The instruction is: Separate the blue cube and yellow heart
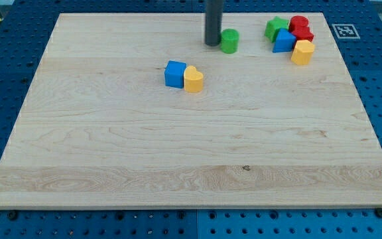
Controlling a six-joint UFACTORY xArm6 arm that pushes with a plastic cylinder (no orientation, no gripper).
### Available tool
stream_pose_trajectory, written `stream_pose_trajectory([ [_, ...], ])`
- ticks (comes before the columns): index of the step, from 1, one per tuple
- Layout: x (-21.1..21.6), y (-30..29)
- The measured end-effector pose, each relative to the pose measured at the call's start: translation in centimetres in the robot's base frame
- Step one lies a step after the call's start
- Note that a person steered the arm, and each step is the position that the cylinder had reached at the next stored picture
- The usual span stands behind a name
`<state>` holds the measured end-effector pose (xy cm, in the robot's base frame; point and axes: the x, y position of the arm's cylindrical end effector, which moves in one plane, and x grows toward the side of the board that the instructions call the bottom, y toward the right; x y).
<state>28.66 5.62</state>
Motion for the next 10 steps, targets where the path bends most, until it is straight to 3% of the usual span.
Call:
stream_pose_trajectory([
  [1,-0.3,3.9],
  [3,-0.1,3.4],
  [5,0.5,-8.7],
  [7,5.7,-18.6],
  [8,14.3,-19.6],
  [9,14.5,-19.8],
  [10,13.9,-16.4],
])
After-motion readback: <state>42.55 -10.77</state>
